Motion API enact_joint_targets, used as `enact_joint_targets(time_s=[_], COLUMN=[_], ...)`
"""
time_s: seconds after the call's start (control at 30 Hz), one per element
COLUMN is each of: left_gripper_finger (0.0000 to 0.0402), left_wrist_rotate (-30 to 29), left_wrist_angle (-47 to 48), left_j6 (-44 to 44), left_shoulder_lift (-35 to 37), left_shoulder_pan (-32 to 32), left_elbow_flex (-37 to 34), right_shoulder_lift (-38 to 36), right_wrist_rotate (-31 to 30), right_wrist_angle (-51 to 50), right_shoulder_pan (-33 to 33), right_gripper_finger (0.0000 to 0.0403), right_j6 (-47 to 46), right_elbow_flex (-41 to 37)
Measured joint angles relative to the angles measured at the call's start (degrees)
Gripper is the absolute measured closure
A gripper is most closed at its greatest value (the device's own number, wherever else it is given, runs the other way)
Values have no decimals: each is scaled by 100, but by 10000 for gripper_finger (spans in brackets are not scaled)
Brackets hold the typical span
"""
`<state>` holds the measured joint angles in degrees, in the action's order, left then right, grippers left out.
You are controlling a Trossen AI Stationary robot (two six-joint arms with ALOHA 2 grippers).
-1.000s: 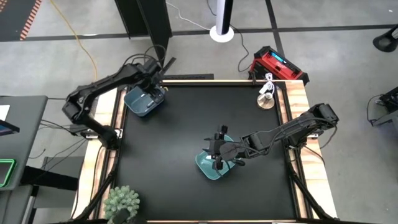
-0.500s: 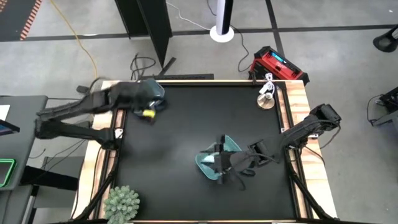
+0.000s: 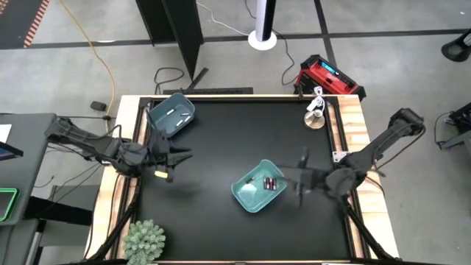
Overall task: Sort batteries
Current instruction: Return to Home Position
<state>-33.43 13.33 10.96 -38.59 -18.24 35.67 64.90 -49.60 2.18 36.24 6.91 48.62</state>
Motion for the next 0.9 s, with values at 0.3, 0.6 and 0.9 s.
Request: enact_joint_targets(time_s=[0.3,0.6,0.9], left_gripper_finger=[396,401,401], left_wrist_rotate=[-371,311,1516], left_wrist_angle=[-57,-1102,-2883], left_j6=[-341,-1015,-1007], left_shoulder_lift=[179,140,36], left_shoulder_pan=[-424,-272,569], left_elbow_flex=[-134,-525,-1733], right_shoulder_lift=[-2048,-2557,-2565], right_wrist_rotate=[-152,1879,3633], right_wrist_angle=[391,3484,3789], right_shoulder_pan=[168,-650,-2119], right_gripper_finger=[372,400,402], right_j6=[-836,680,121], right_elbow_flex=[-2353,-3919,-4346])
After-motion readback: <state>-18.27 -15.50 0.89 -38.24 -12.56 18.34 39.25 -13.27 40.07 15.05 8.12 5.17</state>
